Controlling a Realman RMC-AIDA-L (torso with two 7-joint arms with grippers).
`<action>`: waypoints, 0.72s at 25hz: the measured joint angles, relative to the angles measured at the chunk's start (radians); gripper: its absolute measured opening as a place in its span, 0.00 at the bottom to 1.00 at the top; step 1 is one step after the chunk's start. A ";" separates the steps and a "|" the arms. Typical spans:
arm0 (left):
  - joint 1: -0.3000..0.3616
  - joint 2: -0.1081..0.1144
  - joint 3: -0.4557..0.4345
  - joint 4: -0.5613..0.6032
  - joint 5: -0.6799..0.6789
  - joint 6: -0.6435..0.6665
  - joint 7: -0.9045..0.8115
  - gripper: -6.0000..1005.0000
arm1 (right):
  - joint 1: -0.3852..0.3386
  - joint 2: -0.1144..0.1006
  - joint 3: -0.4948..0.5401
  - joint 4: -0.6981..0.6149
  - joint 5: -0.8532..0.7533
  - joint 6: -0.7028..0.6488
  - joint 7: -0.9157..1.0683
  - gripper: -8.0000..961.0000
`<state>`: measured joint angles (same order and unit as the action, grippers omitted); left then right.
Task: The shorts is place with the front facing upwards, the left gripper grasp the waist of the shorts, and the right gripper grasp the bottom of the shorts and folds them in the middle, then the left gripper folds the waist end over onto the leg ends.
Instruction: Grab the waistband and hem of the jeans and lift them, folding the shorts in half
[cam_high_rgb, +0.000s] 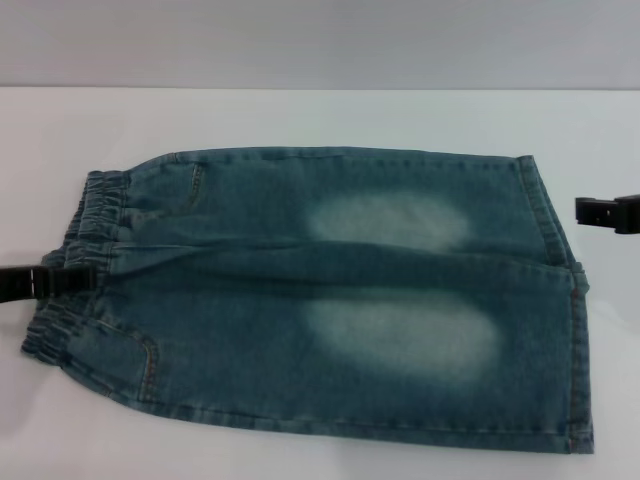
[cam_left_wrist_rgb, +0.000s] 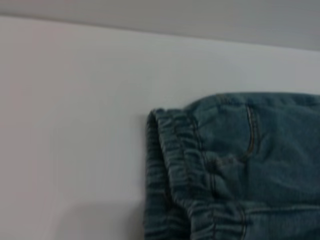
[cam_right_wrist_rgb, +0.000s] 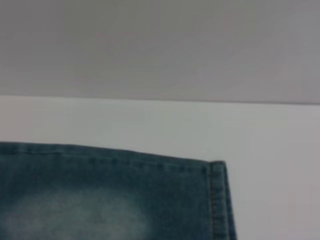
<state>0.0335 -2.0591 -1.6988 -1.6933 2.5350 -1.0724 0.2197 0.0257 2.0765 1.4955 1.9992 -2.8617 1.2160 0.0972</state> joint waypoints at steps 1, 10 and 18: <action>-0.002 0.000 0.001 -0.002 0.009 -0.011 -0.011 0.84 | -0.003 0.000 0.000 0.001 -0.003 0.002 0.002 0.83; -0.039 -0.001 0.028 -0.035 0.160 -0.117 -0.114 0.84 | -0.006 0.000 -0.001 -0.011 -0.006 0.000 0.008 0.83; -0.088 -0.002 0.044 -0.032 0.199 -0.204 -0.174 0.82 | 0.005 -0.002 0.003 -0.044 -0.011 -0.027 0.004 0.83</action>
<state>-0.0549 -2.0615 -1.6544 -1.7256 2.7343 -1.2759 0.0457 0.0305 2.0745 1.4987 1.9553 -2.8727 1.1887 0.1010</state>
